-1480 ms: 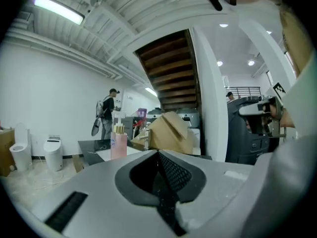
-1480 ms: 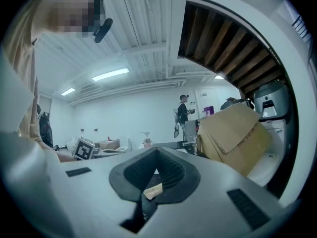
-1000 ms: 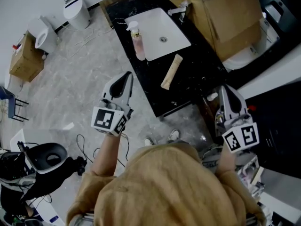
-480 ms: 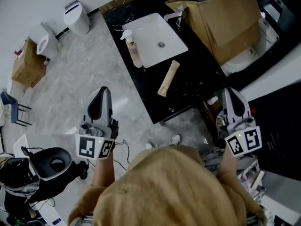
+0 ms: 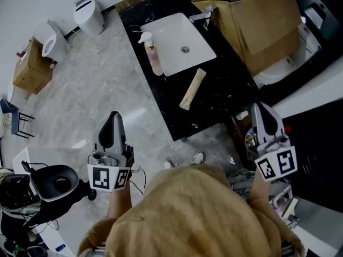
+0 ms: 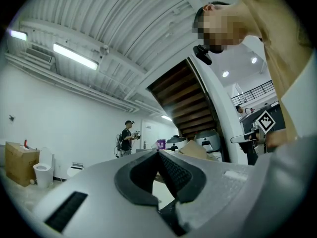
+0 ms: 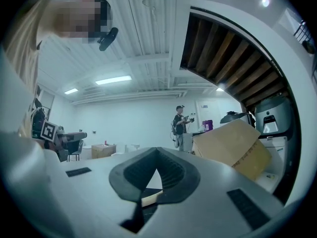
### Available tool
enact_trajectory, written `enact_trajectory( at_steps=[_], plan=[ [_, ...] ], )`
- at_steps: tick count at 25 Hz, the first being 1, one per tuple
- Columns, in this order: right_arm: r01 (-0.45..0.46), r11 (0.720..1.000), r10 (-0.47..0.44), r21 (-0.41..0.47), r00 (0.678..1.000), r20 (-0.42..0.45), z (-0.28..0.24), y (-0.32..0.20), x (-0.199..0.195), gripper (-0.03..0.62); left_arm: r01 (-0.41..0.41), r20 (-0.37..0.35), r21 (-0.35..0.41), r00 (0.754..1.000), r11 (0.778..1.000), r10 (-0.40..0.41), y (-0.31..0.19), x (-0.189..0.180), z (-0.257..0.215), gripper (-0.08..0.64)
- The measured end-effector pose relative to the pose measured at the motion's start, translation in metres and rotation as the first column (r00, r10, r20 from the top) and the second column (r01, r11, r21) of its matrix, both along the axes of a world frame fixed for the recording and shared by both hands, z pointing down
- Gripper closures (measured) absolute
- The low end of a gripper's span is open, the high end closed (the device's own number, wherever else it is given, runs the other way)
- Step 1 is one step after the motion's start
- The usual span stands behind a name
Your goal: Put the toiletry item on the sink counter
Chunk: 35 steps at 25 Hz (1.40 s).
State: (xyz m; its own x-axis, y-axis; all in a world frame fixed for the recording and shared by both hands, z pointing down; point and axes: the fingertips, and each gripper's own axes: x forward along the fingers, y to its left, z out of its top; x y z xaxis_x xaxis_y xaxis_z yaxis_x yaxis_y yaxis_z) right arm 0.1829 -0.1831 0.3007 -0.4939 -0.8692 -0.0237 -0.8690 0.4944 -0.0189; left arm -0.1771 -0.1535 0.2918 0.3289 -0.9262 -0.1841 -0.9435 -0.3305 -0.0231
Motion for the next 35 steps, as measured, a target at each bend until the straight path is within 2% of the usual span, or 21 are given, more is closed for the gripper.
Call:
enact_trajectory(
  at_steps=[20, 35],
  plan=[
    [0.053, 0.997, -0.053, 0.055, 0.999, -0.008, -0.017, -0.012, -0.034, 0.591, -0.044, -0.018, 0.051, 0.999, 0.998, 0.045, -0.006, 0.010, -0.015, 0.555],
    [0.086, 0.996, -0.086, 0.039, 0.996, 0.004, -0.011, -0.024, -0.047, 0.591, -0.045, -0.016, 0.031, 0.999, 0.999, 0.045, -0.010, 0.011, -0.011, 0.555]
  ],
)
